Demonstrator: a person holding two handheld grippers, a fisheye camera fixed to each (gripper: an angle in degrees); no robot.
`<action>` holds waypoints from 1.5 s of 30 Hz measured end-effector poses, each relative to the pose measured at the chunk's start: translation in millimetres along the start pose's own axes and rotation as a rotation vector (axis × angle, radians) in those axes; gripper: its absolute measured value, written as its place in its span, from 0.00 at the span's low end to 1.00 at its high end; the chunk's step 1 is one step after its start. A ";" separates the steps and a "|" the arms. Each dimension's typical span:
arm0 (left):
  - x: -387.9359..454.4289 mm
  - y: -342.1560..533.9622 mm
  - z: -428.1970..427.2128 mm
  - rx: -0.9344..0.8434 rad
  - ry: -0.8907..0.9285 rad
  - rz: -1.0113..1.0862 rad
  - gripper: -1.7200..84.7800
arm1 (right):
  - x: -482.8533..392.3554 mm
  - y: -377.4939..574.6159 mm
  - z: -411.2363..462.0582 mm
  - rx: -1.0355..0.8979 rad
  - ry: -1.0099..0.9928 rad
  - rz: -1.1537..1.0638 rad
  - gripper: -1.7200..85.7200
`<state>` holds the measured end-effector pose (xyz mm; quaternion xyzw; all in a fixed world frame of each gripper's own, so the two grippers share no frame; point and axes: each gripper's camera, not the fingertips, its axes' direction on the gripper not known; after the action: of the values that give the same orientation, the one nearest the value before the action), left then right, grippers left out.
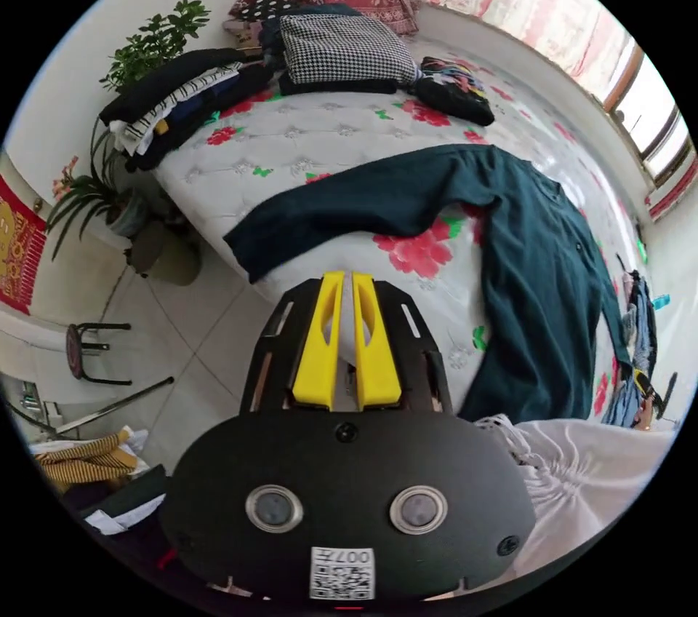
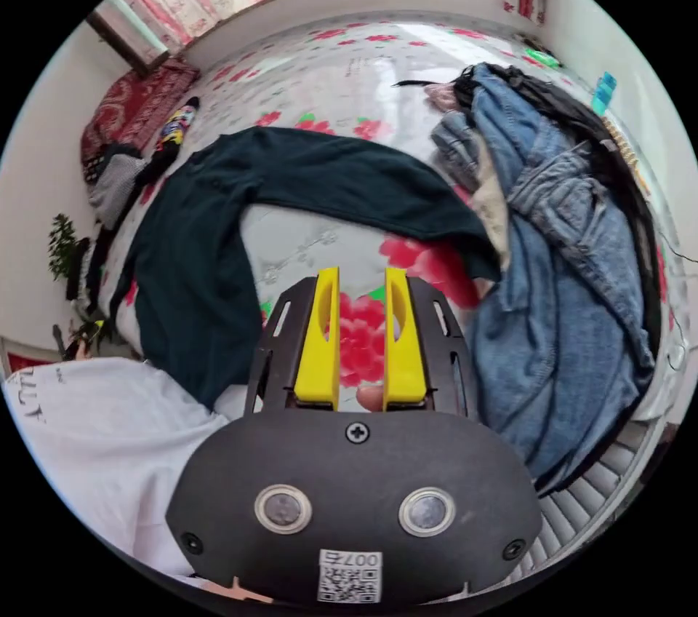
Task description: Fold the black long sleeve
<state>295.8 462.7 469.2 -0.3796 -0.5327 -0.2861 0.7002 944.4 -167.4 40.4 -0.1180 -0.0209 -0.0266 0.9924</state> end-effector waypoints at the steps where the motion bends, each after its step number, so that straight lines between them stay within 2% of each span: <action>1: 8.3 21.3 6.1 -0.029 0.099 0.024 0.07 | -9.9 12.5 15.4 -0.035 -0.096 -0.040 0.10; 4: 38.8 60.1 27.1 -0.154 0.242 0.137 0.11 | -30.9 37.5 50.0 -0.130 -0.208 -0.131 0.11; 10: 83.4 84.0 49.2 -0.247 0.166 0.366 0.14 | -47.5 62.3 71.5 -0.240 -0.251 -0.333 0.10; 12: 90.3 83.0 58.8 -0.297 0.078 0.369 0.11 | -47.8 67.4 67.6 -0.218 -0.245 -0.371 0.07; 13: 99.0 79.9 56.8 -0.336 0.092 0.458 0.06 | -48.0 67.5 66.3 -0.247 -0.278 -0.391 0.05; 15: 110.1 70.6 50.8 -0.388 0.196 0.538 0.04 | -45.7 64.9 46.9 -0.194 -0.356 -0.422 0.03; 16: 112.6 62.8 38.4 -0.340 0.205 0.551 0.03 | -43.8 62.9 39.1 -0.164 -0.381 -0.423 0.03; 20: 85.9 27.5 8.4 -0.183 0.324 0.372 0.03 | -23.8 33.8 -4.8 -0.016 -0.496 -0.341 0.03; 22: 56.4 12.5 10.6 -0.141 0.410 0.198 0.04 | -18.6 25.6 -14.5 0.052 -0.464 -0.306 0.04; 25: 35.9 14.1 18.6 -0.132 0.413 0.117 0.07 | -10.4 21.8 -13.2 0.074 -0.391 -0.264 0.07; 29: 20.8 35.4 12.8 -0.098 0.365 0.134 0.09 | 8.9 44.9 12.5 -0.069 -0.345 -0.225 0.11; 33: -11.9 56.8 3.1 -0.086 0.343 0.147 0.11 | 30.1 83.3 22.4 -0.117 -0.343 -0.230 0.14; 38: -32.5 55.5 4.2 -0.101 0.371 0.206 0.14 | 22.6 96.1 33.0 -0.157 -0.396 -0.341 0.16; 40: -19.5 49.6 18.5 -0.162 0.402 0.276 0.15 | 11.7 90.1 40.6 -0.173 -0.379 -0.375 0.15; 42: -3.7 43.3 32.1 -0.211 0.382 0.337 0.14 | 2.1 80.7 48.4 -0.181 -0.377 -0.391 0.12; 45: 7.3 24.2 41.4 -0.300 0.361 0.350 0.05 | -14.0 56.5 40.8 -0.195 -0.398 -0.436 0.06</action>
<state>295.3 510.6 476.7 -0.5080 -0.2776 -0.2995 0.7584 932.3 -102.3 66.2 -0.2084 -0.2371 -0.2170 0.9237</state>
